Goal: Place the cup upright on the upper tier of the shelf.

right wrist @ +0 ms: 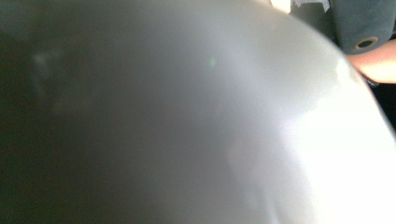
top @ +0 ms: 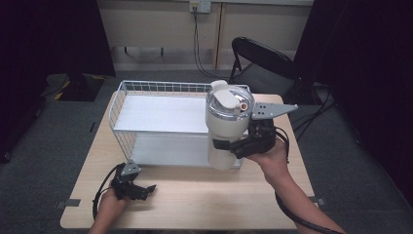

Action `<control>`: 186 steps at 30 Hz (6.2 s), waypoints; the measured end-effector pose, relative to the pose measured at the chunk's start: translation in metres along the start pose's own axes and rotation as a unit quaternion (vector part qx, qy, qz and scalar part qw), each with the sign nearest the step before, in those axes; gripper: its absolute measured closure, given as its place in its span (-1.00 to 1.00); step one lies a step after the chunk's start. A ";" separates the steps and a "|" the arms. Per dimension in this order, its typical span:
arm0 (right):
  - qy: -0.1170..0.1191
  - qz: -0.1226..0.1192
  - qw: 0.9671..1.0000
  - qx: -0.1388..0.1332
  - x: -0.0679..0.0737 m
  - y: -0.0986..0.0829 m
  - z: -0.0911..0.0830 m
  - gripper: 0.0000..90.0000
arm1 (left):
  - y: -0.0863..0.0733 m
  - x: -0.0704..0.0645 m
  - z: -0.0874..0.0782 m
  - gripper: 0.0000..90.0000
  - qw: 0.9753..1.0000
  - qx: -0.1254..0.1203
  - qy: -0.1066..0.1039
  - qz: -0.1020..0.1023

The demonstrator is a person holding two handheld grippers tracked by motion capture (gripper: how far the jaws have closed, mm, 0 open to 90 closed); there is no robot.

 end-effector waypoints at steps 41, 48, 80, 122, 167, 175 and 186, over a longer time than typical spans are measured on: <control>-0.013 0.004 1.000 -0.002 -0.020 0.058 0.032 -0.78 | 0.000 0.000 0.000 -1.00 1.000 -0.002 -0.001 -0.002; -0.024 0.005 1.000 -0.003 -0.028 0.064 0.031 -0.78 | 0.000 0.000 0.000 -1.00 1.000 -0.002 -0.001 -0.002; -0.078 0.012 0.997 -0.005 -0.065 0.073 0.047 -0.78 | 0.000 0.000 0.000 -1.00 1.000 -0.001 -0.002 -0.002; -0.121 0.008 0.993 -0.007 -0.086 0.074 0.081 -0.78 | 0.000 0.000 0.000 -1.00 1.000 -0.001 -0.002 -0.001; -0.131 -0.003 0.991 -0.020 -0.095 0.057 0.090 -0.79 | 0.000 0.000 0.000 -1.00 1.000 -0.001 -0.002 -0.001; -0.136 -0.002 0.990 -0.018 -0.094 0.057 0.090 -0.80 | 0.000 0.000 0.000 -1.00 1.000 -0.001 -0.002 -0.001; -0.145 -0.006 0.989 0.000 -0.094 0.052 0.089 -0.81 | 0.000 0.000 0.000 -1.00 1.000 -0.001 -0.002 -0.001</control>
Point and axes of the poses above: each handheld gripper's, and its own axes: z roughly forward along the jaws, y roughly out of its top, x roughly to its left, the point moved 4 cm from there along z, roughly forward along the jaws, and after that the axes turned 2 degrees about x, right-handed, at the moved point
